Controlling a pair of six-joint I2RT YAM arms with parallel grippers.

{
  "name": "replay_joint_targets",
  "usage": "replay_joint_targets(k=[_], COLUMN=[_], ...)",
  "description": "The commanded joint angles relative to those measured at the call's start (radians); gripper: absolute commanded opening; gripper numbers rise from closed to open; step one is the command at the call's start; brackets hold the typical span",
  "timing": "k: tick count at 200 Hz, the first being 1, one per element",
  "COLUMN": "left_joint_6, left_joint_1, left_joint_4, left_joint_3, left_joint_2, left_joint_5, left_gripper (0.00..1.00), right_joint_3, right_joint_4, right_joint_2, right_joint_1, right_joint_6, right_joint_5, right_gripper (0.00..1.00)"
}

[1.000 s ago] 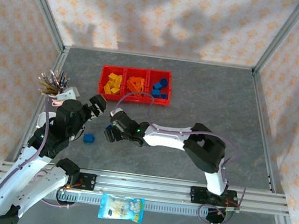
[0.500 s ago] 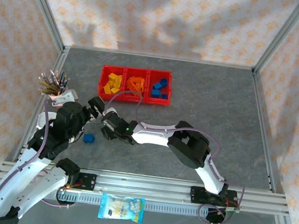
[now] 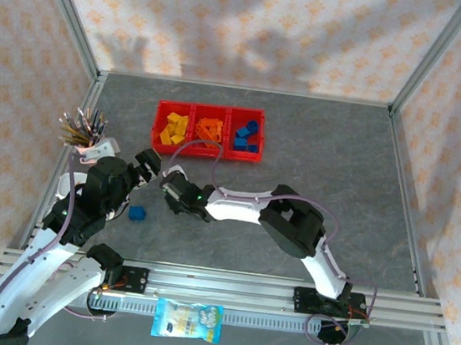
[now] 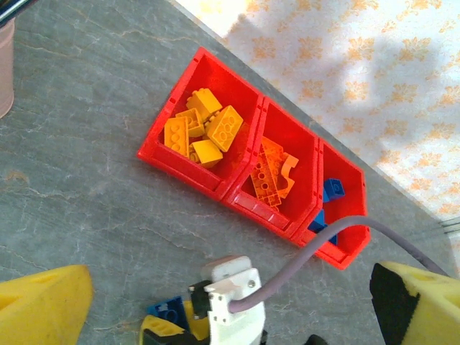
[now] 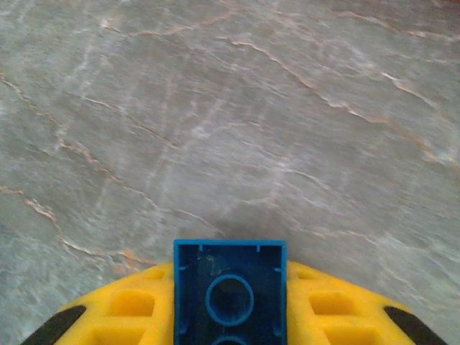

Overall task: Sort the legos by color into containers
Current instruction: Pick up the lego from the middle-left of the table, then place the lego in the container.

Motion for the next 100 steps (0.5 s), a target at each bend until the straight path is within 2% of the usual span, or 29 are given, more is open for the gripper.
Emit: replay_joint_targets(k=[1,30,55,100], left_joint_6=[0.011,0.038,0.058,0.076], left_joint_1=[0.011,0.011,0.011,0.011], left_joint_4=[0.028,0.077,0.132,0.226], left_joint_3=[0.000,0.009,0.017,0.022], left_joint_2=[0.012,0.050,0.096,0.191], left_joint_5=[0.011,0.042,0.074,0.113], left_gripper=[1.00,1.00,1.00,0.99], right_joint_3=[-0.054,-0.134,-0.159,-0.147], right_joint_4=[0.000,0.002,-0.029,-0.030], right_joint_2=[-0.131,-0.249,-0.316,-0.340], right_joint_1=[-0.034,-0.097,-0.167,-0.334], right_joint_6=[0.040,0.087,0.112,0.112], right_joint_5=[0.015,0.019,0.073,0.092], right_gripper=[0.28,0.28,0.28,0.28])
